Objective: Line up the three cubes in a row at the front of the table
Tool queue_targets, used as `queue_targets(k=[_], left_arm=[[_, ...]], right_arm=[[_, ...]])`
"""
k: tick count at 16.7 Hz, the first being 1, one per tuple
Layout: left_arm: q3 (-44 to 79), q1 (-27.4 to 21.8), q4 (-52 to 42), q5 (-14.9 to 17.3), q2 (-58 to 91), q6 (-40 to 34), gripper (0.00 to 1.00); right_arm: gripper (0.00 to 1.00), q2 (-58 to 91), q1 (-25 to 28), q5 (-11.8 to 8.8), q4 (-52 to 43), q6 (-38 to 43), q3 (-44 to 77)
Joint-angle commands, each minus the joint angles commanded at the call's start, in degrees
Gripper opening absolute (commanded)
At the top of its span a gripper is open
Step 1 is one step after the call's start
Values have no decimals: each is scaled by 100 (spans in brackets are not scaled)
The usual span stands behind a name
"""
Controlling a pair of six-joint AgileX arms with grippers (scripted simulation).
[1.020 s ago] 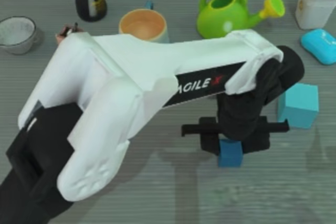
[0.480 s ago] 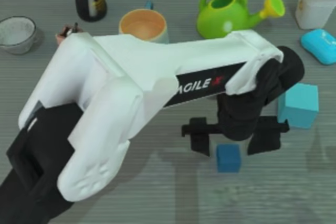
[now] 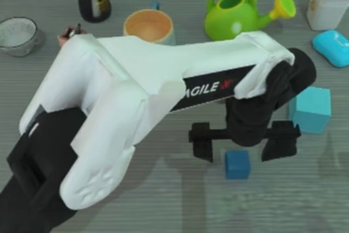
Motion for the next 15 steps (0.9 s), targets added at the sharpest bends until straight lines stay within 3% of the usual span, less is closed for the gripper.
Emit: queue_targets(k=[9,15], left_arm=[[1163,79,-1384,-3,-205,-37,100],[1155,101,-1395,-2,-221,40,100]], right_arm=[[100,0,0,0,0,0,0],[100,0,0,0,0,0,0]])
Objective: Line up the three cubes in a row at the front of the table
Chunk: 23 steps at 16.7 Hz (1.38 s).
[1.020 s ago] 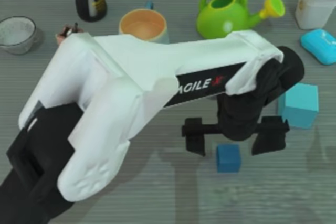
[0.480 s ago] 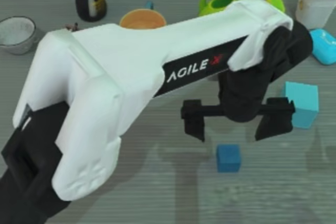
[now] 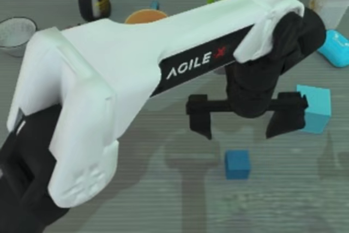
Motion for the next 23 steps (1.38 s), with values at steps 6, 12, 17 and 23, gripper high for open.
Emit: queue_targets(k=[6,12,17,23], left_arm=[[-726,1070,285,28,-406,1550,100],[-2099,2892,766,82,-1134,4469,100],[-3149,4270,1197,122,-1779,6594,100],[-3552,4810,1396,145,-2069,7263,100]], right_arm=[[100,0,0,0,0,0,0],[100,0,0,0,0,0,0],[100,0,0,0,0,0,0],[100,0,0,0,0,0,0]])
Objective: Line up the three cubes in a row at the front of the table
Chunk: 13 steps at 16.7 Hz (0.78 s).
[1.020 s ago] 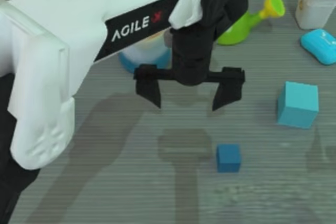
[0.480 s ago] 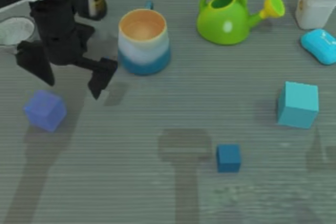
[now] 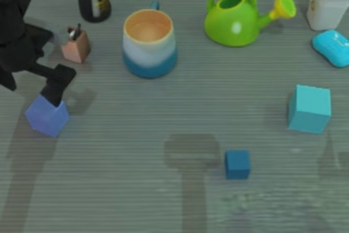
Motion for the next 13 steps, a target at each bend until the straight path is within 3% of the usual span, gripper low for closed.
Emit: queue_targets(k=[5,13], left_arm=[[-110,-13,206,-2,104,-8,100],[-1006,9,1728,6,718,19,100]], right_arm=[[100,0,0,0,0,0,0],[100,0,0,0,0,0,0]])
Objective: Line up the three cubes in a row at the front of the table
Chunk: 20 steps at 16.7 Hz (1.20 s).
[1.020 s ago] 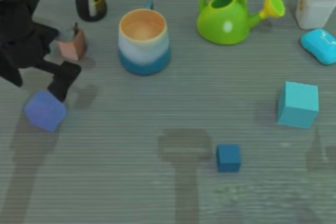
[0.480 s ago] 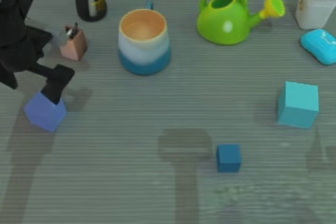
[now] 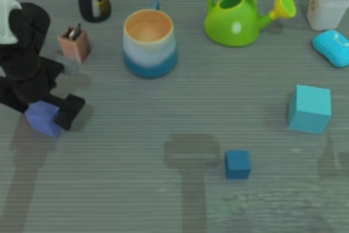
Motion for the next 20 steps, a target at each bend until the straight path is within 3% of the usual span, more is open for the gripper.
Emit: queue_targets(k=[5,18,20], left_arm=[[-38,1,60,0,26,1,100],[-38,1,60,0,26,1,2],[-38,1,60,0,26,1,0]], right_arm=[[100,0,0,0,0,0,0],[100,0,0,0,0,0,0],[100,0,0,0,0,0,0]])
